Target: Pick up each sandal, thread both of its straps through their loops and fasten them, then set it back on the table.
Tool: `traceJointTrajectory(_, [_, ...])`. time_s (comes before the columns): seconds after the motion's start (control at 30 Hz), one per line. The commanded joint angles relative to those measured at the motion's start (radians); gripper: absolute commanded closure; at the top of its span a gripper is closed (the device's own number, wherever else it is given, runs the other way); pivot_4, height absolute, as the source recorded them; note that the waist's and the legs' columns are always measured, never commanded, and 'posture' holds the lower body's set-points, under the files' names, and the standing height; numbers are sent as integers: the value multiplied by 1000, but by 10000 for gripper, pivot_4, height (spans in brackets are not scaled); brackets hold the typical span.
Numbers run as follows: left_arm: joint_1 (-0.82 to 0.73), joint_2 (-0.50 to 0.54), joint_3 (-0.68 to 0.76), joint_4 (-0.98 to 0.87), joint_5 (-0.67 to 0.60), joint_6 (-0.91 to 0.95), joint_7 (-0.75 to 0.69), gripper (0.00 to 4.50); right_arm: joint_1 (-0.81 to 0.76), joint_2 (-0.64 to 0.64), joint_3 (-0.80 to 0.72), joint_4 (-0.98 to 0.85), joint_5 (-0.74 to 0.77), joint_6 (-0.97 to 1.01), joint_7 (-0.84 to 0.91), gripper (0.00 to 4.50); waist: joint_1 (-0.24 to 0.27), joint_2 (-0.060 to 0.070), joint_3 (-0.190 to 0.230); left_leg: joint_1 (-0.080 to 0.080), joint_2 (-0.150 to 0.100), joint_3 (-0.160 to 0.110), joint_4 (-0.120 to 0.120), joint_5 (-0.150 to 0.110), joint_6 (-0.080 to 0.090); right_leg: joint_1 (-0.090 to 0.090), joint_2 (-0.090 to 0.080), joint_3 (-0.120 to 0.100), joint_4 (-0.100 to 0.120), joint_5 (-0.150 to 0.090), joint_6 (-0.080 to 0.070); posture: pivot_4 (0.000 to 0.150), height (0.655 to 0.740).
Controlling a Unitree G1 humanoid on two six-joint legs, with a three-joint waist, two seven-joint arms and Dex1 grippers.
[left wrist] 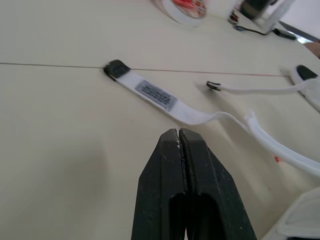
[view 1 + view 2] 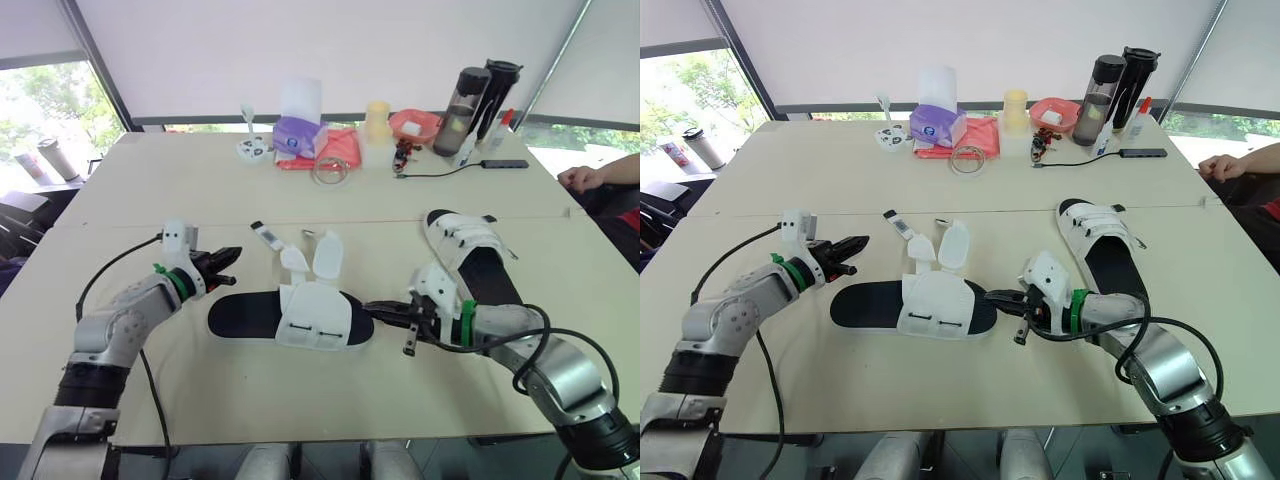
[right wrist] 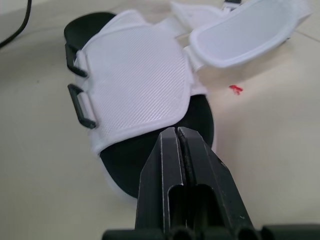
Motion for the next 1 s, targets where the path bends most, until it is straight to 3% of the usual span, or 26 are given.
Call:
traceJointTrajectory(0.03, [-62,-17,17,69,40,22,-85,45000,-1,-2,24,-22,-15,2,28,44804,0,0,0,0,0,0,0,0,0,0,0,0,0,0,0,1500,7400])
traceJointTrajectory(0.1, [-80,-25,25,100,51,41,-127,45000,9,-6,35,-30,-24,9,35,44804,-3,0,0,0,0,0,0,0,0,0,0,0,0,0,1,1500,7400])
traceJointTrajectory(0.2, [-106,-42,29,150,84,53,-156,36919,12,2,68,-29,-48,5,46,45000,-4,0,0,0,0,0,-1,0,0,0,0,0,0,1,2,1500,7400])
traceJointTrajectory(0.43, [-114,-83,107,149,29,223,-158,958,0,32,95,12,-107,-21,43,45000,-4,0,0,0,0,0,-1,0,0,-1,-1,0,0,1,2,1500,7400])
traceJointTrajectory(0.7, [-224,-238,302,244,-143,516,1,410,-10,59,109,49,-139,-41,47,45000,-3,-1,0,0,0,-2,1,0,0,-1,0,-1,0,2,3,1500,7400])
traceJointTrajectory(1.0, [-359,-330,411,479,-116,518,112,410,-14,80,114,67,-166,-54,48,45000,-4,-1,0,0,0,-2,1,0,-1,1,1,-2,1,2,3,1500,7400])
